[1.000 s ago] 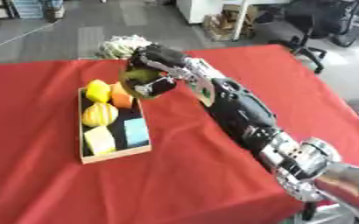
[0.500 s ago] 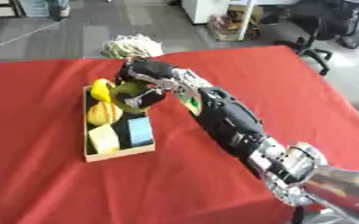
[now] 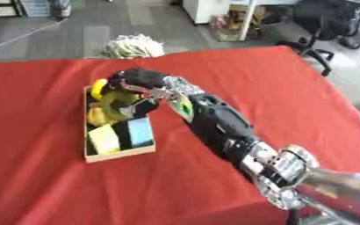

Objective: Pick up objects on the table and place them in the box.

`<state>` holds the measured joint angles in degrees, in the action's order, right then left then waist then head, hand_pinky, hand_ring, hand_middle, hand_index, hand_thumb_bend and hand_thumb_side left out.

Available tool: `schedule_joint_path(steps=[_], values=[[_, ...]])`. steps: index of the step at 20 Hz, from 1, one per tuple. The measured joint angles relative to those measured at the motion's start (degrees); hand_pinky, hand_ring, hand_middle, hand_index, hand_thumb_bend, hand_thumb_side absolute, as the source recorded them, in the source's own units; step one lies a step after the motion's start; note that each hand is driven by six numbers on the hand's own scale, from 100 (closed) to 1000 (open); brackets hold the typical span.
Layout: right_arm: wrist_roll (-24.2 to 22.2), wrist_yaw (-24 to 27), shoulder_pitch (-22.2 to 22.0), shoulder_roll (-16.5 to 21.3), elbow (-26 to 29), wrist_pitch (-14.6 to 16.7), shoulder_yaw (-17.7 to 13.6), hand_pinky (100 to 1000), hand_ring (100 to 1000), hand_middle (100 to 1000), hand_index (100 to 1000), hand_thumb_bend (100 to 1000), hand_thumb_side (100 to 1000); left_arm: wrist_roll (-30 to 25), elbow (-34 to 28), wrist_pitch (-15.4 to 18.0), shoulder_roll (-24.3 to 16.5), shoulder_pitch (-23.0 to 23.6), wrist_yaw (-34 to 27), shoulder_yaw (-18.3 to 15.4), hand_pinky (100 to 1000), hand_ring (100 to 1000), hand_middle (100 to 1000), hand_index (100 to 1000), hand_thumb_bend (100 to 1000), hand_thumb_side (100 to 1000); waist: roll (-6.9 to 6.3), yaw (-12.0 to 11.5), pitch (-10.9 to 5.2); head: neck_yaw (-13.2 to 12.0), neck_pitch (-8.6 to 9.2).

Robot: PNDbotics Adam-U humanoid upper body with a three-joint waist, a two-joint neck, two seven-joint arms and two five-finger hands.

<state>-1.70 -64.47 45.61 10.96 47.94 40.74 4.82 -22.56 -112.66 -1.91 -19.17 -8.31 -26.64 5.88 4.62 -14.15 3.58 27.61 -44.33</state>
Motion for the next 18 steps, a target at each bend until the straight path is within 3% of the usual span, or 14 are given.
schedule_joint_path(steps=[3,9,18], values=[[0.0,-1.6,-0.1,0.3,-0.1,-0.4,-0.5,796,808,812,896,100,230,0.0,0.0,0.0,0.0,0.0,0.0,0.0,657,530,551,809,100,882,0.00,0.1,0.00,0.0,0.00],[-4.1,-1.2,-0.1,2.6,0.1,-0.2,-1.6,831,839,842,918,100,233,0.0,0.0,0.0,0.0,0.1,0.0,0.0,657,530,551,810,100,882,0.00,0.9,-0.06,-0.7,0.00],[-11.0,8.5,-1.4,6.0,2.9,0.0,-2.4,814,815,829,919,100,211,0.2,0.0,0.2,0.0,0.3,0.0,-0.1,658,530,551,810,100,883,0.00,2.4,-0.06,-1.8,0.00]])
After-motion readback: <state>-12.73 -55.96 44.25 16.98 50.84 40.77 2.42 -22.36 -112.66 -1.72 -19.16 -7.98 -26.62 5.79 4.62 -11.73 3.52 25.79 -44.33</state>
